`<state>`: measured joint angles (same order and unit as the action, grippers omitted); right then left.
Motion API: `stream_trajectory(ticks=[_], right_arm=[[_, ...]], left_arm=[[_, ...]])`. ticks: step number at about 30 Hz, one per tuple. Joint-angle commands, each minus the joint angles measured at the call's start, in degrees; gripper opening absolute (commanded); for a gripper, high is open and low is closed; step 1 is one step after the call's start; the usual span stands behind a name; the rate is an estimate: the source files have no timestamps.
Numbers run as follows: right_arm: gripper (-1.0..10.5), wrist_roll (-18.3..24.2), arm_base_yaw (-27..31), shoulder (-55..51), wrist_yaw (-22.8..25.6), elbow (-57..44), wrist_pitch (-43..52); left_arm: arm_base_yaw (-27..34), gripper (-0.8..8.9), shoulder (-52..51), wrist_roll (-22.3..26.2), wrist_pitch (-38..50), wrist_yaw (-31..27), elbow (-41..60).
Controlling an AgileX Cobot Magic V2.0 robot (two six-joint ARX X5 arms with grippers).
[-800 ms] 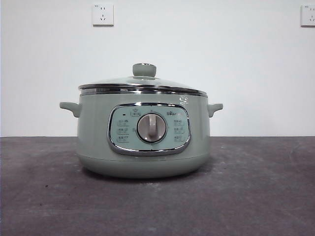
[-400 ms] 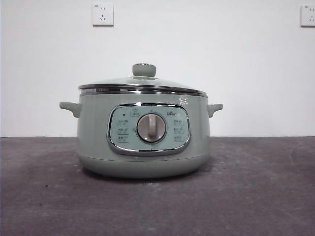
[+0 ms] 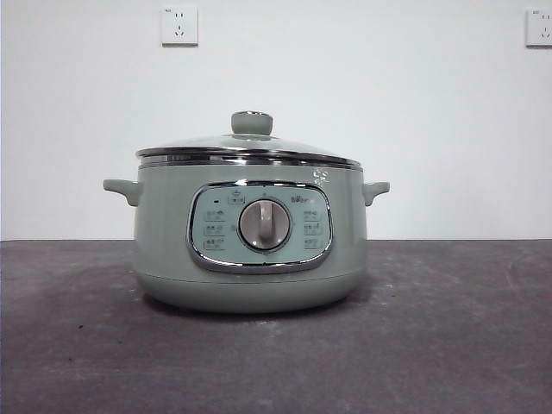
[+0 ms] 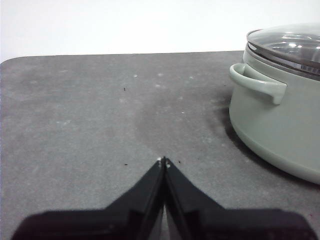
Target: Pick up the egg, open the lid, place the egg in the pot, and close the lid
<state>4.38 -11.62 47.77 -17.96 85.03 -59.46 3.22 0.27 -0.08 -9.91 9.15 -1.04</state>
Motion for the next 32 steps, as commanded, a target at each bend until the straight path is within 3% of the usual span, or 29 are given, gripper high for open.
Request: stream_trajectory(ticks=[1,6,14,21,23,29,32], right_arm=[[0.0,1.2,3.2,-4.7,-0.2,-6.0,6.7],[0.0,1.0,6.7,-14.5,-0.2,-21.6,22.3],[0.0,-2.5,7.2,-29.0,0.3,-50.8,44.3],[0.0,-4.2,7.2,-38.1,0.6,-68.8,51.8],[0.0,-5.1,7.1,-40.4,2.8,-72.6,51.9],[0.0,-9.3,7.0,-45.2,8.0,-80.4,51.7],[0.0,-9.5,7.0,-46.6,8.0,-82.6,51.7]], left_arm=[[0.2,-0.03,-0.2,-0.3,0.0,0.0,0.8],[0.2,-0.03,-0.2,-0.3,0.0,0.0,0.8],[0.2,-0.03,-0.2,-0.3,0.0,0.0,0.8],[0.2,-0.03,-0.2,-0.3,0.0,0.0,0.8],[0.2,-0.03,-0.2,-0.3,0.0,0.0,0.8],[0.2,-0.03,-0.2,-0.3,0.0,0.0,0.8],[0.2,-0.03,-0.2,-0.3,0.0,0.0,0.8]])
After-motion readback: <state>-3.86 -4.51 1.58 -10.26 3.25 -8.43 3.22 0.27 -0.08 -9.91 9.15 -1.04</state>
